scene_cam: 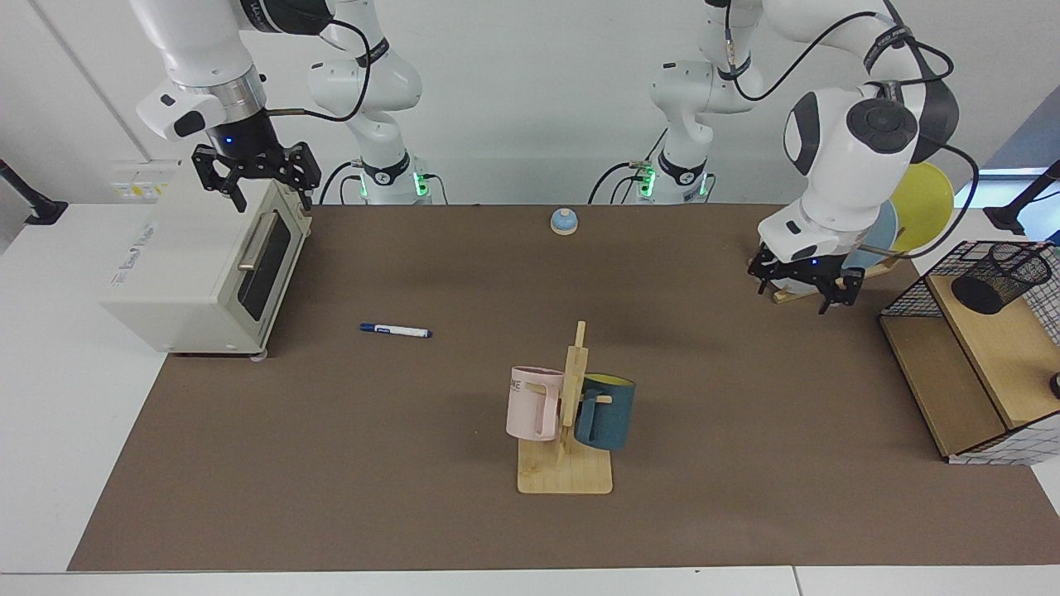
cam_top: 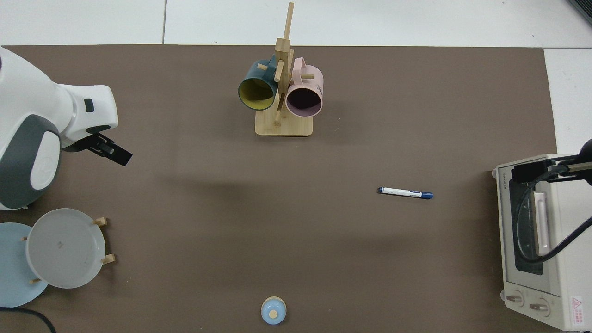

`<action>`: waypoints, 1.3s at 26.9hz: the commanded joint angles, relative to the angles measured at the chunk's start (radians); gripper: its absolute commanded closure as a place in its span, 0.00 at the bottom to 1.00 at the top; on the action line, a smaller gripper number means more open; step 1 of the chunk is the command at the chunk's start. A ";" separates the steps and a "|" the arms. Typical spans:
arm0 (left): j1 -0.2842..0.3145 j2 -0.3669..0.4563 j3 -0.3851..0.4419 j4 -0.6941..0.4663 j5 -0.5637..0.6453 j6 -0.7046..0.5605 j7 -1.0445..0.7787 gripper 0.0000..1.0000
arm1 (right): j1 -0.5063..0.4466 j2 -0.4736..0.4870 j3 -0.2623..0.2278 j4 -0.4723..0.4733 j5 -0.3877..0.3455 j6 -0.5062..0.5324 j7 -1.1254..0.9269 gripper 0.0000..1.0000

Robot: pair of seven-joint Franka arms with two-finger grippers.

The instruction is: Put markers into pen holder

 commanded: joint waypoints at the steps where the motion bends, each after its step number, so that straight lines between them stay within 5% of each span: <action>1: -0.007 -0.058 0.014 0.043 -0.015 -0.125 -0.172 0.00 | -0.007 -0.017 0.000 -0.011 0.015 -0.015 -0.030 0.00; 7: 0.021 -0.168 0.013 -0.016 -0.075 -0.154 -0.297 0.00 | -0.004 -0.017 0.000 -0.010 0.015 -0.024 -0.033 0.00; 23: 0.031 -0.171 0.013 -0.031 -0.092 -0.118 -0.281 0.00 | -0.012 -0.017 0.007 -0.010 0.058 -0.046 -0.031 0.00; 29: 0.033 -0.172 0.014 -0.037 -0.109 -0.107 -0.269 0.00 | -0.021 -0.010 0.000 -0.007 0.052 -0.018 -0.025 0.00; 35: 0.035 -0.177 0.019 -0.055 -0.118 -0.090 -0.252 0.00 | -0.032 0.009 0.004 -0.016 0.058 0.117 0.129 0.00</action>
